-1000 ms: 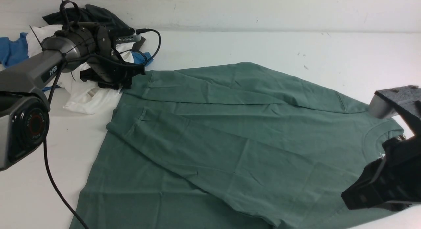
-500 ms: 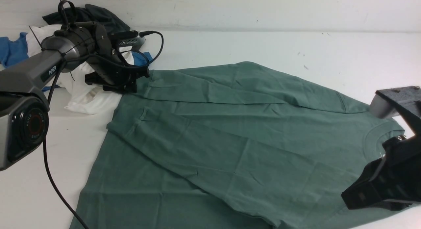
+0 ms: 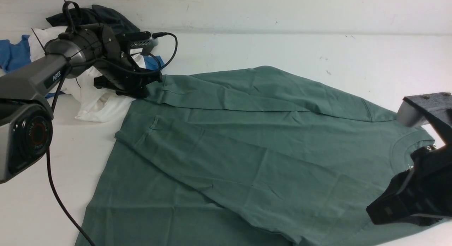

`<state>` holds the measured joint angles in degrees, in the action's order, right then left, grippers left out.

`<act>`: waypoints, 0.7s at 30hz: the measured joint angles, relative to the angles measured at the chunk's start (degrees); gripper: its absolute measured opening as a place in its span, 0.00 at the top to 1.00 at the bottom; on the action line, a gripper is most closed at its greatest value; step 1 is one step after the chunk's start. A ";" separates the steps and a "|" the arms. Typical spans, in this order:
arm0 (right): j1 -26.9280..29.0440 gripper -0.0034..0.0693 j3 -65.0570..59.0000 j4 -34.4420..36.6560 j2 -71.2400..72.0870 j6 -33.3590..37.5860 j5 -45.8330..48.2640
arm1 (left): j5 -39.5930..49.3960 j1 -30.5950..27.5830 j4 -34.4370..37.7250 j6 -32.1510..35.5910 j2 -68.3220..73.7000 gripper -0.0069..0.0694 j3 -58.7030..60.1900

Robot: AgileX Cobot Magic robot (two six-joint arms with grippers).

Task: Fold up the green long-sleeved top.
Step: Use the left arm to clamp the cuff farthest from it

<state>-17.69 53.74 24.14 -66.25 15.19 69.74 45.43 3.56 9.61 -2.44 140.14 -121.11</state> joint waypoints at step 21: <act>0.00 0.97 0.00 0.00 0.00 -2.72 0.72 | 20.41 0.00 -3.82 4.98 -5.94 0.90 -10.86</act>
<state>-17.69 53.74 24.14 -66.25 12.47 70.45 65.84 3.56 5.79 2.54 134.20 -131.97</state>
